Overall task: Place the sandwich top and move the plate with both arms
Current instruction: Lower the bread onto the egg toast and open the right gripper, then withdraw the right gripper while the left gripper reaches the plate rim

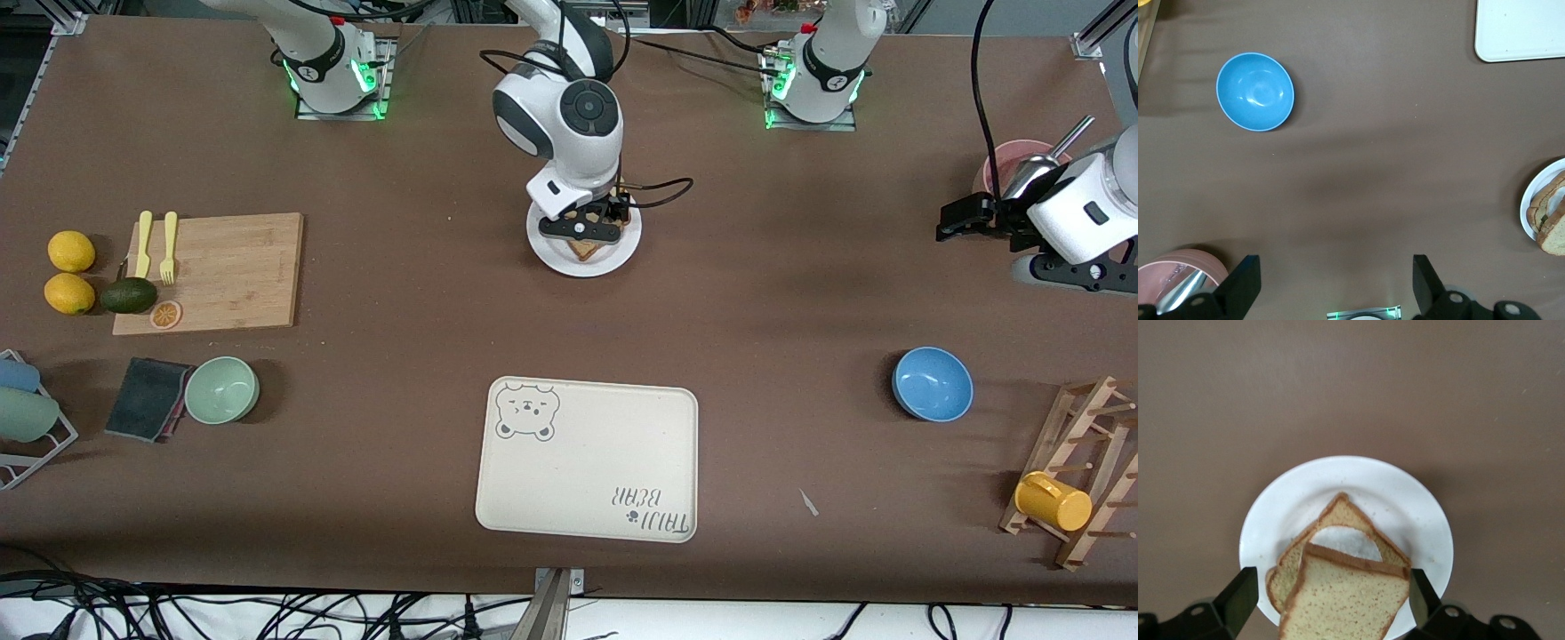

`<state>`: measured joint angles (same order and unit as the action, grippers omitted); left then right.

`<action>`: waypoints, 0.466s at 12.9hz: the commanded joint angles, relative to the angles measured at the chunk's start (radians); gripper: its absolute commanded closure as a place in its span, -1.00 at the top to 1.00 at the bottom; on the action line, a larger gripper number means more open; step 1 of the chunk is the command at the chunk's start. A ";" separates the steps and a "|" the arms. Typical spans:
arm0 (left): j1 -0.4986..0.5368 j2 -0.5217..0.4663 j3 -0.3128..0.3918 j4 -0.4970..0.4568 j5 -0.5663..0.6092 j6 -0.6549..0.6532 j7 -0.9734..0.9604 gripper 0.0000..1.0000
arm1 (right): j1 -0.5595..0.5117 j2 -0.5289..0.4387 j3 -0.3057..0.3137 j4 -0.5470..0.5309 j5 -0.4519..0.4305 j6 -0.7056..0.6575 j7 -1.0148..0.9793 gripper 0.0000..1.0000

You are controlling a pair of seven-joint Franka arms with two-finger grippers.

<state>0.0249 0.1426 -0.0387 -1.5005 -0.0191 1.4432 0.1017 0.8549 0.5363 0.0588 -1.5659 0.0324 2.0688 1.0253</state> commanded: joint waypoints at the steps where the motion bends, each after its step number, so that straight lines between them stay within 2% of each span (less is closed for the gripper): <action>1: -0.003 0.000 0.000 0.013 0.015 -0.018 0.004 1.00 | -0.087 -0.120 -0.004 -0.016 -0.015 -0.096 -0.055 1.00; 3: -0.008 0.018 0.000 0.009 0.011 -0.041 0.004 1.00 | -0.193 -0.191 0.007 -0.016 -0.014 -0.186 -0.192 1.00; 6: -0.011 0.025 -0.001 0.000 -0.020 -0.052 0.010 1.00 | -0.292 -0.269 0.007 -0.016 -0.011 -0.297 -0.385 1.00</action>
<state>0.0207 0.1591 -0.0407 -1.5018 -0.0212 1.4091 0.1017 0.6149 0.3213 0.0461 -1.5603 0.0268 1.8264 0.7247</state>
